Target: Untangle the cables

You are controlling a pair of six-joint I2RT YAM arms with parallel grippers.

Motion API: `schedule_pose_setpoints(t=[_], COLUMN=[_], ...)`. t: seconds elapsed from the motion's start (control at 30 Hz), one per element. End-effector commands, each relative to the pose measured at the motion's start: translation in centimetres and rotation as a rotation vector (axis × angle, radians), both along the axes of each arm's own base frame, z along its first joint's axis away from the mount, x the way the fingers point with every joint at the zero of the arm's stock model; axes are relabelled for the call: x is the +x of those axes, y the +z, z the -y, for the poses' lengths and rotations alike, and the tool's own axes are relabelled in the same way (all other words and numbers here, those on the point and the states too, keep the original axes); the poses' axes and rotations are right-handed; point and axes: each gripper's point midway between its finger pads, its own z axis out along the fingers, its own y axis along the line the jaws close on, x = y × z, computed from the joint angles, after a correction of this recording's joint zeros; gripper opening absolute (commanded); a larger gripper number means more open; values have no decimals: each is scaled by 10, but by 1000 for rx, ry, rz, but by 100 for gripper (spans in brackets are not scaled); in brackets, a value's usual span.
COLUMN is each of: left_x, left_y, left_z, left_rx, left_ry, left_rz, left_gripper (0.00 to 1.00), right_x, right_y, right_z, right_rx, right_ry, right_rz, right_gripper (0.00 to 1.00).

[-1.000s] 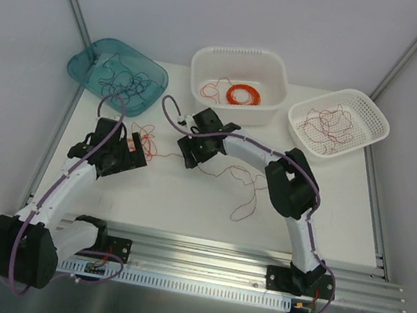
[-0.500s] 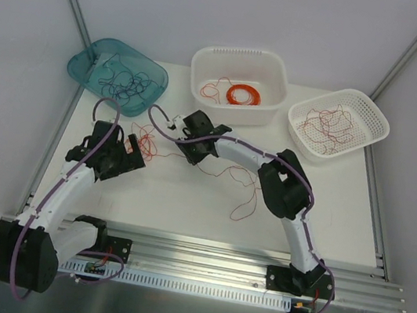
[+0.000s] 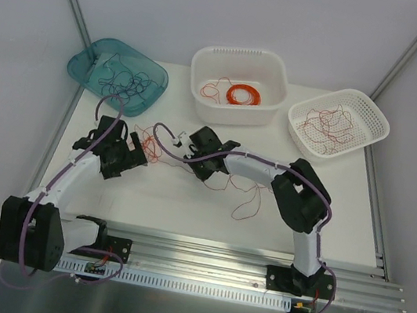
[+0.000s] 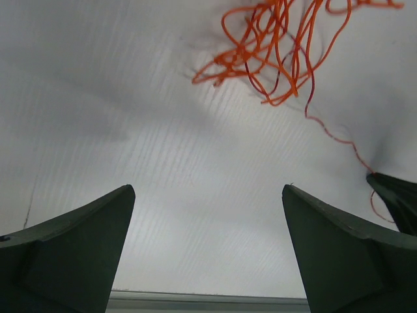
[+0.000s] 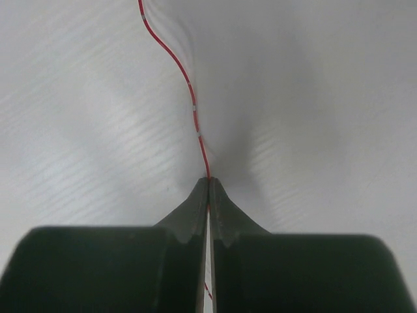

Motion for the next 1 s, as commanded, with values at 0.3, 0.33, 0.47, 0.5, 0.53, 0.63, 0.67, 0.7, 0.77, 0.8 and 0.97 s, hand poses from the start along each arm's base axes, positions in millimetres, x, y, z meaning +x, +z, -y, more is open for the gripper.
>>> schedule_pose_setpoints(t=[0.3,0.33,0.47,0.5,0.53,0.63,0.67,0.7,0.77,0.8,0.97], left_x=[92,95,100,101,100,101,103,104,110,111,125], left_y=[27,26,20,13,9,-9,-12,-20,-23,-29,-32], left_z=[38,42,59,58,60,53,50,47,42,41,32], left_rx=[-196,-196,-163,-128,-109,-58,-39,-13,20,32,94], left_ry=[64,54,11,18,12,32,37,37,46,47,52], left_rz=[53,49,31,23,15,-25,-27,-45,-43,-56,-47], left_gripper=[87,87,86,85,83,80,79,77,70,67,50], right_x=[-34,-34,-35,-35,-36,-35,-35,-34,-35,-34,-38], right_y=[41,41,45,48,50,56,58,60,66,68,91], right_z=[32,33,36,35,35,36,37,39,42,45,60], right_rx=[15,13,12,17,20,26,23,20,18,16,21], right_ry=[-30,-32,-35,-31,-30,-30,-29,-32,-27,-29,-35], right_rz=[-29,-29,-23,-20,-18,-6,-1,3,22,30,80], right_gripper=[1,1,1,1,1,1,1,1,1,1,1])
